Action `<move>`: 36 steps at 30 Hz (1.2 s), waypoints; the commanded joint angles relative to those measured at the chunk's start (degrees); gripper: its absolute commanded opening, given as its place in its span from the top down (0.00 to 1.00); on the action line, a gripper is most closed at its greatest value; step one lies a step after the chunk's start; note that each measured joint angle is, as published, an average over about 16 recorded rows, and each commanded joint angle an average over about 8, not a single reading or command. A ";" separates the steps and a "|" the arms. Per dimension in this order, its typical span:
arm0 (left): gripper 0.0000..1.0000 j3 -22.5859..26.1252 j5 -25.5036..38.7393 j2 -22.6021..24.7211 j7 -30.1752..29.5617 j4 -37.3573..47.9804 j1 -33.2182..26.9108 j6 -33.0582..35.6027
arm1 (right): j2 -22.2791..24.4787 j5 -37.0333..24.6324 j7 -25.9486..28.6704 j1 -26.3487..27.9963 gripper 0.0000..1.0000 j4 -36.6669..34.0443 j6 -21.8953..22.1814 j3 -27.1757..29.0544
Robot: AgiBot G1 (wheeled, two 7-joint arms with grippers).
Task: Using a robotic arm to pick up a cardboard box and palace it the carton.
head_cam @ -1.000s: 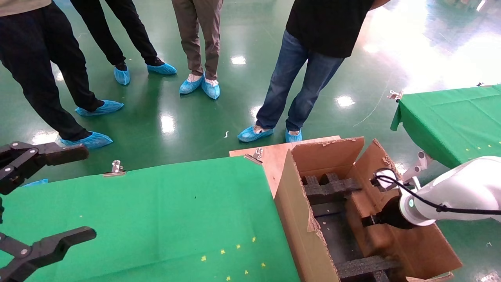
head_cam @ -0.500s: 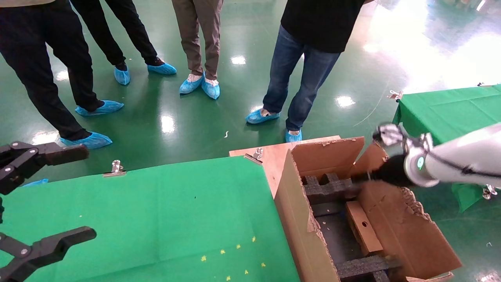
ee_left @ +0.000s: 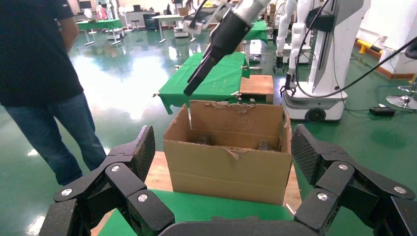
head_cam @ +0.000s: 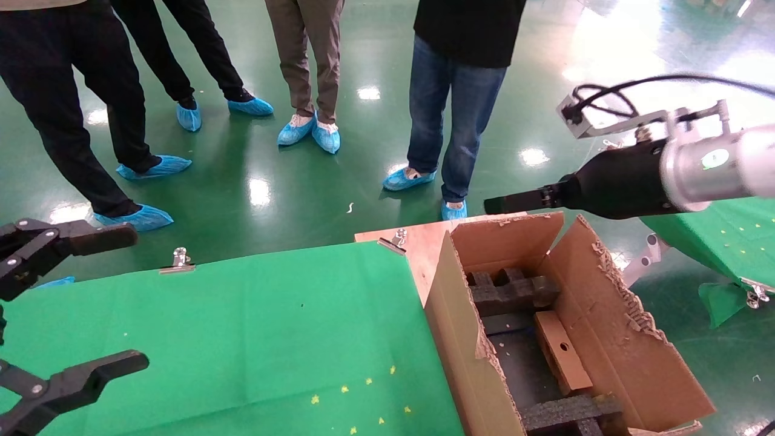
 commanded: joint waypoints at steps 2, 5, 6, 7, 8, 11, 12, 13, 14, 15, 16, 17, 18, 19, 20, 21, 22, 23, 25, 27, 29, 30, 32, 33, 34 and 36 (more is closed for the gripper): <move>0.00 0.00 0.00 0.00 0.00 0.00 0.00 0.00 | 0.89 5.39 -3.74 2.14 0.00 0.08 -3.52 1.75; 0.00 0.00 -0.01 -0.01 0.00 0.01 0.01 -0.01 | 1.21 7.07 -4.33 2.78 0.00 0.22 -4.87 2.29; 0.00 0.00 -0.01 -0.01 0.00 0.01 0.01 -0.01 | 1.25 7.32 -4.43 2.85 0.00 0.21 -5.07 2.35; 0.00 0.00 -0.01 -0.01 0.00 0.01 0.01 -0.01 | 1.22 7.21 -4.33 2.78 0.00 0.15 -5.02 2.31; 0.00 -0.01 -0.01 -0.01 0.00 0.01 0.01 -0.01 | 1.17 7.01 -4.29 2.65 0.00 0.09 -4.89 2.29; 0.00 -0.01 -0.01 -0.01 0.00 0.01 0.01 -0.01 | 0.96 6.63 -4.64 1.96 0.00 -0.04 -4.57 2.58; 0.00 -0.01 -0.01 -0.01 0.00 0.01 0.01 -0.01 | 0.86 6.69 -5.04 1.57 0.00 -0.08 -4.59 2.93; 0.00 -0.01 -0.01 -0.01 0.00 0.01 0.01 -0.01 | 0.74 6.85 -5.59 1.07 0.00 -0.12 -4.67 3.40; 0.00 -0.01 -0.01 -0.01 0.00 0.01 0.01 -0.01 | 0.66 7.42 -6.45 0.57 0.00 -0.12 -5.07 4.17; 0.00 -0.01 -0.01 -0.01 0.00 0.01 0.01 -0.01 | 0.51 7.85 -7.37 -0.13 0.00 -0.17 -5.35 4.97; 0.00 -0.01 -0.01 -0.01 0.00 0.01 0.01 -0.01 | 0.34 8.32 -8.39 -0.91 0.00 -0.22 -5.65 5.86; 0.00 -0.01 -0.01 -0.01 0.00 0.01 0.01 -0.01 | 0.15 8.86 -9.56 -1.80 0.00 -0.28 -6.00 6.87; 0.00 -0.01 -0.01 -0.01 0.00 0.01 0.01 -0.01 | -0.05 9.45 -10.81 -2.75 0.00 -0.35 -6.37 7.97; 0.00 -0.01 -0.01 -0.01 0.00 0.01 0.01 -0.01 | -0.26 10.03 -12.07 -3.71 0.00 -0.41 -6.74 9.06; 0.00 -0.01 -0.01 -0.01 0.00 0.01 0.01 -0.01 | -0.47 10.64 -13.38 -4.71 0.00 -0.48 -7.13 10.20; 0.00 -0.01 -0.01 -0.01 0.00 0.01 0.01 -0.01 | -0.68 11.25 -14.69 -5.71 0.00 -0.55 -7.52 11.34; 0.00 -0.01 -0.01 -0.01 0.00 0.01 0.01 -0.01 | -0.89 11.83 -15.95 -6.67 0.00 -0.61 -7.90 12.44; 0.00 -0.01 -0.01 -0.01 0.00 0.01 0.01 -0.01 | -1.10 12.44 -17.26 -7.67 0.00 -0.68 -8.29 13.58; 0.00 -0.01 -0.01 -0.01 0.00 0.01 0.01 -0.01 | -1.52 13.63 -19.83 -9.63 0.00 -0.82 -9.05 15.82; 0.00 -0.01 -0.01 -0.01 0.00 0.01 0.01 -0.01 | -1.94 14.85 -22.44 -11.63 0.00 -0.95 -9.83 18.10; 0.00 0.00 -0.01 -0.01 0.00 0.01 0.01 -0.01 | -2.36 16.04 -25.01 -13.58 0.00 -1.08 -10.59 20.34; 0.00 0.00 -0.01 -0.01 0.00 0.01 0.01 -0.01 | -2.57 16.65 -26.32 -14.58 0.00 -1.15 -10.98 21.48; 0.00 0.00 -0.01 -0.01 0.00 0.01 0.01 -0.01 | -2.99 17.84 -28.89 -16.54 0.00 -1.28 -11.74 23.71; 0.00 0.00 -0.01 -0.01 0.00 0.01 0.01 -0.01 | -3.21 18.45 -30.20 -17.54 0.00 -1.35 -12.13 24.85; 0.00 0.00 -0.01 -0.01 0.00 0.01 0.01 -0.01 | -3.41 19.03 -31.46 -18.50 0.00 -1.42 -12.51 25.95; 0.00 0.00 -0.01 -0.01 0.00 0.01 0.01 -0.01 | -3.84 20.25 -34.08 -20.50 0.00 -1.55 -13.28 28.23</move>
